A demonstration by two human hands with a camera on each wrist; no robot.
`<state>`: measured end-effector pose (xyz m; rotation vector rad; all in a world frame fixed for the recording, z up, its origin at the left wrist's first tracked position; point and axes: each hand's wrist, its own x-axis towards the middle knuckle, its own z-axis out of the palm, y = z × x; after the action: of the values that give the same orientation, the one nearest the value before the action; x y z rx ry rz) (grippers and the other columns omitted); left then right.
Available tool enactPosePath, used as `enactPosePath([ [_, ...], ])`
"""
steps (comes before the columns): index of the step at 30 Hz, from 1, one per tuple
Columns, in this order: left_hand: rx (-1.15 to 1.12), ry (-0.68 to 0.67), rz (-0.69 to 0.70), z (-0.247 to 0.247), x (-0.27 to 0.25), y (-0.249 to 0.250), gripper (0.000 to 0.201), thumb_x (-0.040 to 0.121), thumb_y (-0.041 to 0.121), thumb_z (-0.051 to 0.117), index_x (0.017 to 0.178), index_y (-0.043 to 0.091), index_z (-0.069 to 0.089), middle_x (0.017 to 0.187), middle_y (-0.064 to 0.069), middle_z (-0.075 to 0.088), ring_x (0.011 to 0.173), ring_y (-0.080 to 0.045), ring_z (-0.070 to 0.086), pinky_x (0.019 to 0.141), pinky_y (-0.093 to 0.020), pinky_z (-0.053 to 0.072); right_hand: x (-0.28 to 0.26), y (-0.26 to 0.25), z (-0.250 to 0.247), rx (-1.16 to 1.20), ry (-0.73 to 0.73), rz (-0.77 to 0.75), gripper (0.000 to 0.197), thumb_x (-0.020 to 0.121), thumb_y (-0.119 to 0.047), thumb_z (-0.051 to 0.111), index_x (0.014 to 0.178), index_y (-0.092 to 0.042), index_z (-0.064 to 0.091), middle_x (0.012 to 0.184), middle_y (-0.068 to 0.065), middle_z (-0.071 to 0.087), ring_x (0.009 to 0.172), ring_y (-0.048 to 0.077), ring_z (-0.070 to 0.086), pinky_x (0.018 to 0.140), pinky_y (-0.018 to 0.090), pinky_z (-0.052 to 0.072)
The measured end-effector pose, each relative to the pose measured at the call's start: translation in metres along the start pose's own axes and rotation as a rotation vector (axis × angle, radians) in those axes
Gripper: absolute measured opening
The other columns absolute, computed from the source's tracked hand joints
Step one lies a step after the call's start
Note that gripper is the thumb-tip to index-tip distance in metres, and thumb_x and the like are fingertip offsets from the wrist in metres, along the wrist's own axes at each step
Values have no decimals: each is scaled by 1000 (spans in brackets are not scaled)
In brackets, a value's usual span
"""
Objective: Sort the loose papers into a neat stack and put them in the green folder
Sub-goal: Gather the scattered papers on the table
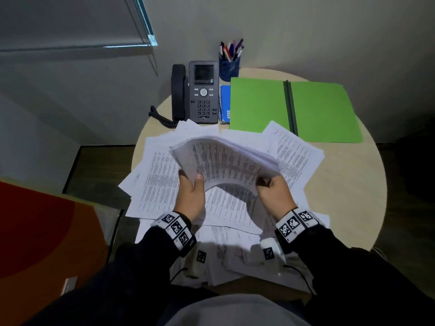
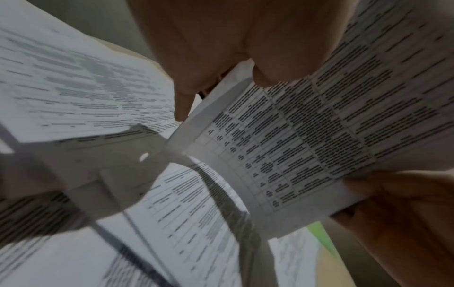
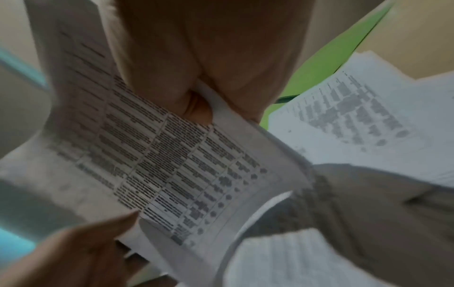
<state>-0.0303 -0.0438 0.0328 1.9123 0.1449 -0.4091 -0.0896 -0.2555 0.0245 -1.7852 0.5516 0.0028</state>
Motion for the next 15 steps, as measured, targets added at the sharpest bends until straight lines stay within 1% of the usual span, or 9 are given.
enactPosePath([
  [2,18,-31,-42,1,0,-7,21,110,25,41,127,28,30,124,2,55,117,-24,56,97,-35,44,-4,0,1,-8,-31,1,37,92,5,53,126,-7,55,116,9,67,92,1,64,88,36,55],
  [3,26,-39,-57,3,1,-11,21,110,25,41,127,29,29,124,2,55,117,-26,56,97,-37,45,-6,0,1,-8,-50,8,34,93,5,53,124,-9,54,116,7,66,95,-3,63,92,35,54],
  [4,28,-44,-61,4,0,-13,22,110,25,40,127,31,28,125,1,54,115,-25,56,97,-38,45,-6,1,0,-21,-58,16,30,94,3,52,121,-10,54,112,5,65,92,-10,61,91,30,54],
  [6,46,-34,-51,5,0,-16,22,111,28,38,128,36,27,122,3,56,108,-19,57,94,-36,43,-7,0,-4,-9,-50,42,21,97,6,48,111,-9,53,98,-2,60,79,-22,55,73,10,49],
  [8,58,-34,-4,8,1,-13,21,111,27,38,128,37,30,114,9,58,101,-13,58,90,-32,45,-8,0,-10,61,-2,41,26,98,9,46,116,-9,52,99,-11,57,77,-26,54,68,4,45],
  [10,93,-53,62,14,2,-1,18,111,22,39,125,32,34,107,10,58,96,-9,57,79,-23,46,-6,-1,-23,128,55,53,33,100,4,46,126,-18,50,108,-17,61,84,-26,56,80,12,51],
  [12,107,-80,107,25,2,16,13,111,19,39,123,23,39,103,7,59,91,-4,57,70,-16,42,-1,1,-41,167,89,76,33,102,-3,46,129,-22,50,113,-16,63,86,-22,59,75,9,52],
  [13,114,-97,121,34,2,25,12,111,19,40,123,20,41,103,6,60,90,-2,57,69,-15,41,2,3,-53,185,106,85,31,102,-4,47,126,-23,51,114,-13,65,88,-19,61,74,7,50],
  [15,138,-137,141,57,3,40,12,110,20,42,122,18,43,105,8,61,92,-2,59,73,-17,43,7,6,-81,178,160,91,28,100,-7,50,119,-27,54,113,-10,69,98,-7,65,83,15,51],
])
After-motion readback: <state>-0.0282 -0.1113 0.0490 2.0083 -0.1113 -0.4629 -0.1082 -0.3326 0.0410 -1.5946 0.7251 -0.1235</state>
